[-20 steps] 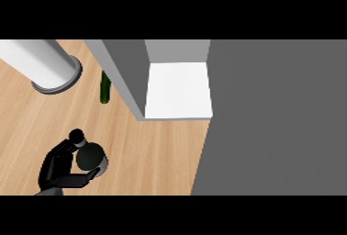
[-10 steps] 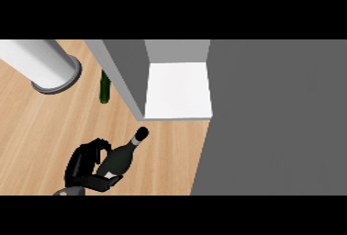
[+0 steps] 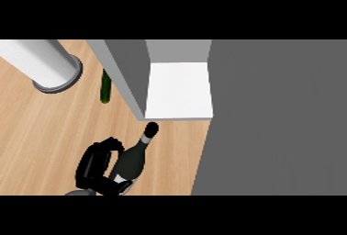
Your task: Pick up the wine, place it into the cabinet and close the cabinet
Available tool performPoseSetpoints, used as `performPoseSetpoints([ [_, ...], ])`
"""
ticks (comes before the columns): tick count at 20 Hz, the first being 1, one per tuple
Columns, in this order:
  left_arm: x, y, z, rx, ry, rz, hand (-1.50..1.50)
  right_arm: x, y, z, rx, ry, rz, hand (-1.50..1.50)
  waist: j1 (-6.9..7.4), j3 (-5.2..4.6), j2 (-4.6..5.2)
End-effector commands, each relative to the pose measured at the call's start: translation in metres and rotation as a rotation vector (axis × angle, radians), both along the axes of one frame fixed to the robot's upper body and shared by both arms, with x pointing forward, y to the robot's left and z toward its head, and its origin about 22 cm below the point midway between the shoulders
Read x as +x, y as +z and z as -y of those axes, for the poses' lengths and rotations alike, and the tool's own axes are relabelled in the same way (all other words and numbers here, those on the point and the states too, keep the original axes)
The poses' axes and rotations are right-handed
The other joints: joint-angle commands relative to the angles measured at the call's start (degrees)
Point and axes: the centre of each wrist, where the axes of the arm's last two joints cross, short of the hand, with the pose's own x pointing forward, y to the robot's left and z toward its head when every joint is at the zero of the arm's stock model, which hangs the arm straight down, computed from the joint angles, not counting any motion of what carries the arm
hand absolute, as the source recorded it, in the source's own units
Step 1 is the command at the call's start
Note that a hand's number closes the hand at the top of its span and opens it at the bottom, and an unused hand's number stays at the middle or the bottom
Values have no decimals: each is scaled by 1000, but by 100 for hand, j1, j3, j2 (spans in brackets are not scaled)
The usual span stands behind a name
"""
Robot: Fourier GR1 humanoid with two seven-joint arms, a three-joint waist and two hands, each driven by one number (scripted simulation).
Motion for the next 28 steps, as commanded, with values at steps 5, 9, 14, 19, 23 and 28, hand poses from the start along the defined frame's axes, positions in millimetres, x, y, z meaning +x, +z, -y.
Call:
performPoseSetpoints([
  [5, -7, 38, 45, -25, -57, 11, 150, -42, 31, 17, 61, 45, 29, -150, -25, -1, -1],
  [9, 0, 68, 64, 0, -39, 34, 150, -46, 32, 16, 54, 37, 52, -150, -51, -4, -14],
  [14, 2, 73, 74, 59, 33, 71, 150, -48, 31, 14, 80, 38, 30, -150, -65, -11, -6],
  [19, 24, 81, 81, 69, 82, 86, 150, -44, 31, 15, 70, 41, 38, -150, -51, -13, 15],
  [23, 49, 98, 98, 112, 121, 75, 150, -39, 27, 21, 46, 36, 27, -150, -73, -4, 31],
  [28, 74, 99, 102, 178, 118, 80, 150, -44, 29, 17, 74, 40, 44, -150, -145, -13, 31],
])
